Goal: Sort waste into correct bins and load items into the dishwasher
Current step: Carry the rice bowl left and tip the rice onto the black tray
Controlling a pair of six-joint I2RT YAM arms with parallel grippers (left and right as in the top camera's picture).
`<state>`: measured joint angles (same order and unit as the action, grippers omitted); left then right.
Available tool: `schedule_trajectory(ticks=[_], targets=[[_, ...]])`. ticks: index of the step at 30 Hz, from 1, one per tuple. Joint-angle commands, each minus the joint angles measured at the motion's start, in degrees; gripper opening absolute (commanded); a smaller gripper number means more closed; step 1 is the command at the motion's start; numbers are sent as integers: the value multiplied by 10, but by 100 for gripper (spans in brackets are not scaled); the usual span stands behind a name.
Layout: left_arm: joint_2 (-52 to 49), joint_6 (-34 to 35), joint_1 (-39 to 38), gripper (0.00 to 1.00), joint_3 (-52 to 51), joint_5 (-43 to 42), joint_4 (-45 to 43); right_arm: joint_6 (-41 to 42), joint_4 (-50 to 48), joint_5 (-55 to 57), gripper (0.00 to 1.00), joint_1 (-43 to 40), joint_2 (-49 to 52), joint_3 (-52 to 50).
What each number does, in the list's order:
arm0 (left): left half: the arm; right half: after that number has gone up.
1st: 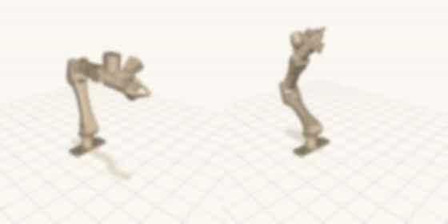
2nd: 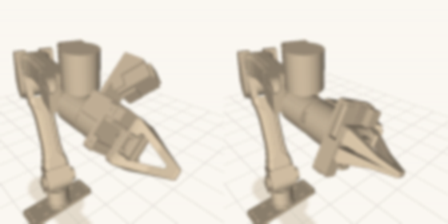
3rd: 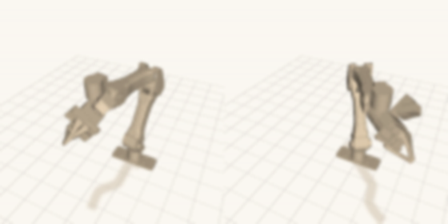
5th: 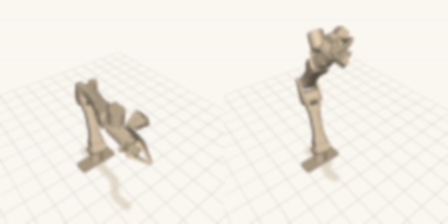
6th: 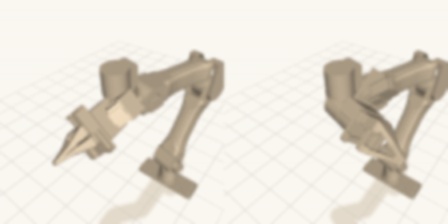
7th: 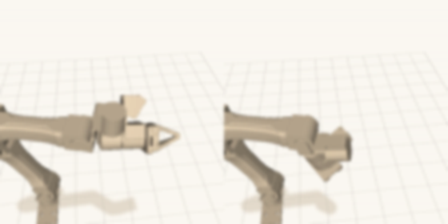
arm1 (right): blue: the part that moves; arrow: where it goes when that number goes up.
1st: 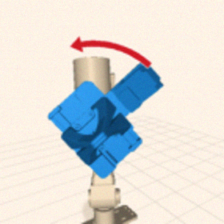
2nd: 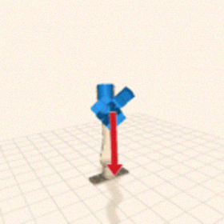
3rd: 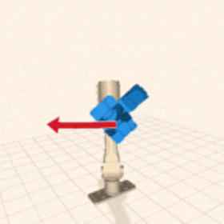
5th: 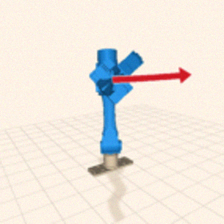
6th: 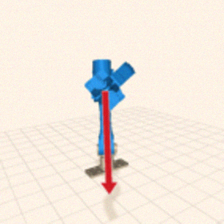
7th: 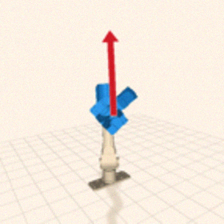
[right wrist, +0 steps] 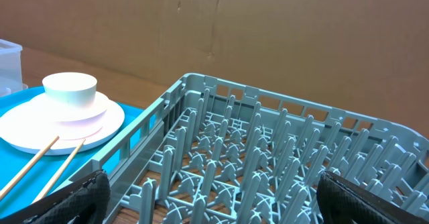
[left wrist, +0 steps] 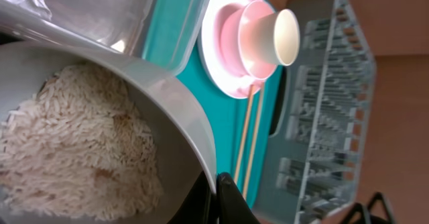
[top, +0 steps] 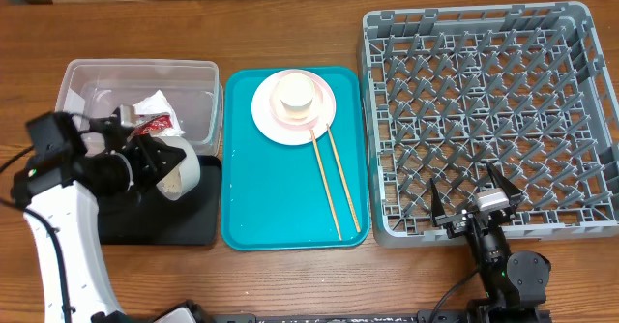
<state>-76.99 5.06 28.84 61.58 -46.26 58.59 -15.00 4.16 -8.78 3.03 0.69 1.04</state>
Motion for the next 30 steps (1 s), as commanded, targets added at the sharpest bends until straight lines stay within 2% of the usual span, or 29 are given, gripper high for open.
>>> schedule_trajectory(ticks=[1,5,12,23,30], targets=[[9,-74,68,4,-34,-156,-9,2,-2,-3,100,-2,-5,-6],[9,-143,146,4,-75,-259,-8,2,-2,-3,100,-2,-5,-6],[9,-220,219,4,-145,-378,-14,2,-2,-3,100,-2,-5,-6],[6,-232,301,4,-182,-426,-55,2,-2,-3,100,-2,-5,-6],[5,-254,311,4,-184,-438,-46,2,-2,-3,100,-2,-5,-6]])
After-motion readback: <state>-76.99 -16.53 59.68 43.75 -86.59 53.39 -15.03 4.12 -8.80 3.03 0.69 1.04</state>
